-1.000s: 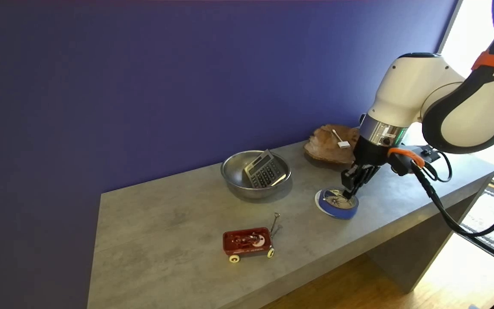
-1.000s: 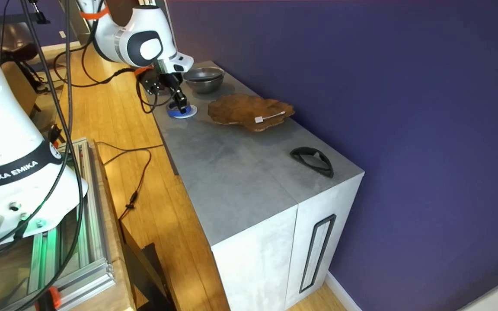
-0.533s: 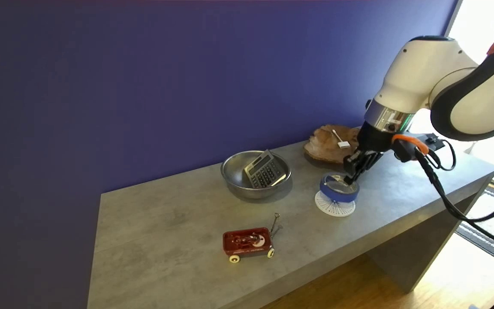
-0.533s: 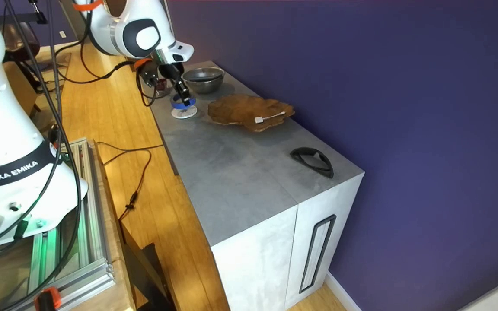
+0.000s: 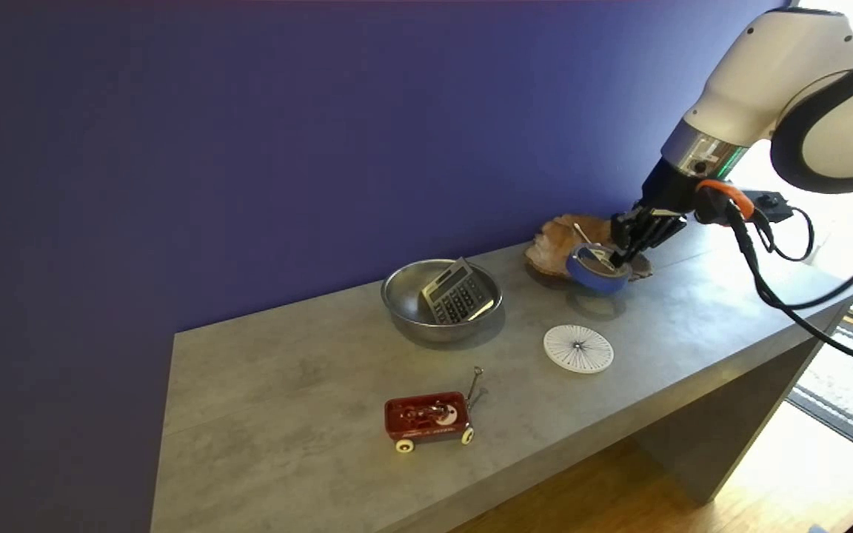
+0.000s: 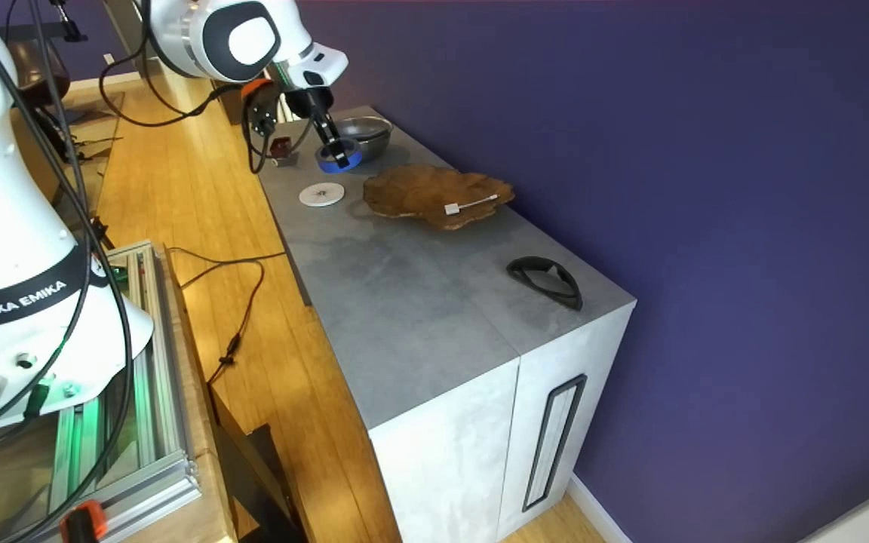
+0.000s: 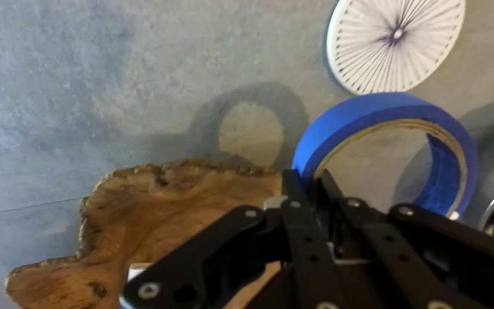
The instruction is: Put the blue masking tape on the wooden plate
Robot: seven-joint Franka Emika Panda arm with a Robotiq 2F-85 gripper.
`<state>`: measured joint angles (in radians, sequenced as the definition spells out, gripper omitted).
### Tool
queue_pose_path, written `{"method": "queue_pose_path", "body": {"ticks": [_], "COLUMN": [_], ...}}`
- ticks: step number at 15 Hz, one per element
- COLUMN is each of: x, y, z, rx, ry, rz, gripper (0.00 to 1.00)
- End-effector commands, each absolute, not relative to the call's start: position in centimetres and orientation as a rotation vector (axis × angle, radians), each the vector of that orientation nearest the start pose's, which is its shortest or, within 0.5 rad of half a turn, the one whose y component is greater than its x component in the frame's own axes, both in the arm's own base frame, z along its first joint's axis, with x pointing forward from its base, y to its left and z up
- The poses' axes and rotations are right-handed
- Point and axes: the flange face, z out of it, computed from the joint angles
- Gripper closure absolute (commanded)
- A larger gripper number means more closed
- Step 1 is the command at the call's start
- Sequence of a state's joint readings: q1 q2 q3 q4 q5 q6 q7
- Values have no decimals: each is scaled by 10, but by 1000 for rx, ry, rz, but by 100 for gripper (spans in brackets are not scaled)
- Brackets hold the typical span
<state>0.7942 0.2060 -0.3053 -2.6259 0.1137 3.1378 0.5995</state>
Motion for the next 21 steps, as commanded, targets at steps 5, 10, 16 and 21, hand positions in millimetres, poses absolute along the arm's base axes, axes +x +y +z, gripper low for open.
{"method": "queue_pose_path", "body": {"ticks": [5,10,16,21], "x": [512,532,529,511], "y": [121,144,165,158], "z": [213,195,182,201], "rx": [-2945,-3002,-2959,-2893], "ry": [900,1097,1197,1227], "rz": [-613,-524,-383,-447], "gripper": [97,97,55,22]}}
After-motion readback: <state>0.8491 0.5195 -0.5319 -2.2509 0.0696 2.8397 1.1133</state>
